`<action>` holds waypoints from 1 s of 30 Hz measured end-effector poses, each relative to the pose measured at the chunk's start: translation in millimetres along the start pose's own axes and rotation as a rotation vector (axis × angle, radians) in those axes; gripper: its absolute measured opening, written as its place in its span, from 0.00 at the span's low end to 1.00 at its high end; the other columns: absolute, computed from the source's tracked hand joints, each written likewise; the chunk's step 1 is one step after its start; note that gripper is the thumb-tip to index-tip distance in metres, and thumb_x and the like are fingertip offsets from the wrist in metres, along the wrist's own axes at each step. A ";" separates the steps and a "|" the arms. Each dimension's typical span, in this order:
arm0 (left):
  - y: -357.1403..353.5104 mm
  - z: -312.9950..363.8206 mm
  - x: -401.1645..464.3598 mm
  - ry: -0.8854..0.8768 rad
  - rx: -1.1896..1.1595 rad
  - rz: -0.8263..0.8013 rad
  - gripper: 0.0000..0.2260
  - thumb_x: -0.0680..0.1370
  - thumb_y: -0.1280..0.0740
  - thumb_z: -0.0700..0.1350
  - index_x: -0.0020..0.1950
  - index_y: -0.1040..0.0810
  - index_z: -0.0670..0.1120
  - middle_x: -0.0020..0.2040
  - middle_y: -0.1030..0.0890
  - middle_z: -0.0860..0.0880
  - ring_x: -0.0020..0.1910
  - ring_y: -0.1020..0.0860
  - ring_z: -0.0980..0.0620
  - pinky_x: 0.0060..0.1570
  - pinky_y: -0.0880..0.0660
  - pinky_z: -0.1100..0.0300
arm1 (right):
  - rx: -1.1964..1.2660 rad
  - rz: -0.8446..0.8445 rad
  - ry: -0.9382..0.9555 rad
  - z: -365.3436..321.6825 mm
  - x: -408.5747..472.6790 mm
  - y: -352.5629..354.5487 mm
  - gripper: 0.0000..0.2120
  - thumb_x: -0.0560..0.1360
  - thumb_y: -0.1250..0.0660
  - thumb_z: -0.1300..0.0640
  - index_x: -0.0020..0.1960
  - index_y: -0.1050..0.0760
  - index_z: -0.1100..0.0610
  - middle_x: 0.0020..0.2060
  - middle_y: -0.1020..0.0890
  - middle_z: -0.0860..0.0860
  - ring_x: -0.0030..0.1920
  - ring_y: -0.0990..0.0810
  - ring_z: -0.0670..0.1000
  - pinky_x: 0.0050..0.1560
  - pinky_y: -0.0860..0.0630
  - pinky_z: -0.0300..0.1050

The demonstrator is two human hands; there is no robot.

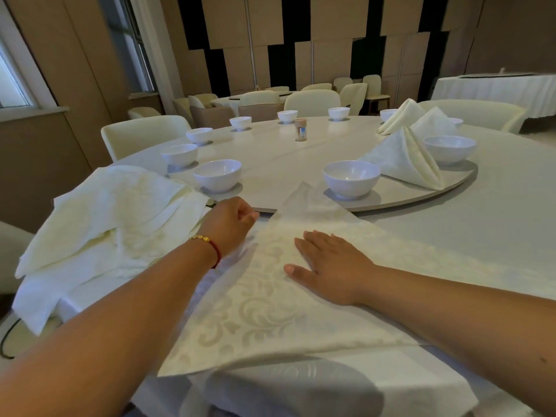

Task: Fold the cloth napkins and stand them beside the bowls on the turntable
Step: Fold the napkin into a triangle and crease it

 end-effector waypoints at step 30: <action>6.0 5.6 -161.3 -0.109 0.489 -0.457 0.56 0.54 0.76 0.78 0.78 0.62 0.53 0.78 0.61 0.54 0.76 0.61 0.57 0.74 0.61 0.57 | -0.059 0.005 -0.285 99.6 -83.0 7.7 0.33 0.80 0.57 0.37 0.79 0.55 0.54 0.79 0.53 0.50 0.78 0.56 0.47 0.76 0.56 0.48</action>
Point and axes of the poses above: each hand's wrist, its own x-axis towards the middle knuckle, its own y-axis out of the back of the hand, z = x × y, the point moved 3 cm from there along x, towards the middle knuckle
